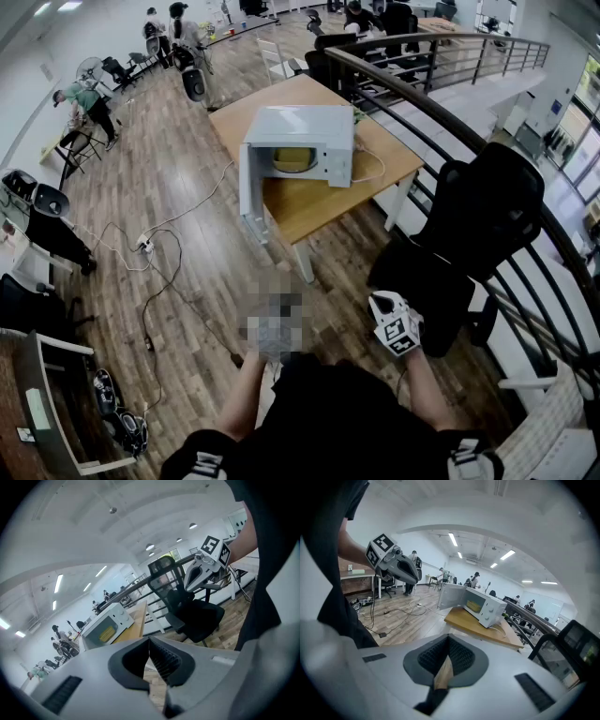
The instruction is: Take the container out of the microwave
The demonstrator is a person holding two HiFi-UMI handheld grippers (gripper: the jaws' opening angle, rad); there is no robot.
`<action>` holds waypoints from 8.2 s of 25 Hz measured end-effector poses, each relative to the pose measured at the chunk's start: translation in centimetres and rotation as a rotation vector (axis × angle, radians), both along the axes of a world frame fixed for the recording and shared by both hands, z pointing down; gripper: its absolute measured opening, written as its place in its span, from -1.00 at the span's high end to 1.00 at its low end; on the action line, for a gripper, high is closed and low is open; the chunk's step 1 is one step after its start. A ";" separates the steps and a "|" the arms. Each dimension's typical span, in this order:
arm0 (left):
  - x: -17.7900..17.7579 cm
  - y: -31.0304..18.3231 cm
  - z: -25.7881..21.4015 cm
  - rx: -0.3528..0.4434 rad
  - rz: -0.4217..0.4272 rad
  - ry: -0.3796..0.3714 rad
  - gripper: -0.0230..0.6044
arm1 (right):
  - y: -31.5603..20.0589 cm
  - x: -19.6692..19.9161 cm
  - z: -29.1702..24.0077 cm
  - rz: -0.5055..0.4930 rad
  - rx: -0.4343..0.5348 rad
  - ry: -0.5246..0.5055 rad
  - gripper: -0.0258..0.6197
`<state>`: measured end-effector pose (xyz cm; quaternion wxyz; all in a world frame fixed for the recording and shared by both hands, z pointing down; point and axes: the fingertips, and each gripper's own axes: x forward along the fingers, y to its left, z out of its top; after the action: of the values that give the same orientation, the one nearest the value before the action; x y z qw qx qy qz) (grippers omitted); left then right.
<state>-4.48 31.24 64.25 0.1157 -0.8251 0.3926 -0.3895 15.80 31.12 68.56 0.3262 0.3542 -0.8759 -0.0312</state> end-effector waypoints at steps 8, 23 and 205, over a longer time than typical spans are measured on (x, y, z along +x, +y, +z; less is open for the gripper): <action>-1.1 -0.2 -0.4 0.006 0.005 0.011 0.92 | -1.2 -2.2 -0.7 -0.021 0.024 0.002 0.93; -3.0 -7.2 -0.7 0.000 0.135 0.047 0.92 | -4.4 -4.5 -0.1 0.116 -0.024 0.010 0.93; -4.7 -56.0 14.1 -0.280 0.218 -0.206 0.84 | -43.4 -2.0 6.1 0.142 -0.183 0.086 0.92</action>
<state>-9.17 -24.79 78.33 0.0809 -0.8264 0.2290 -0.5080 13.78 -12.26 74.65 0.3958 0.3822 -0.8331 0.0569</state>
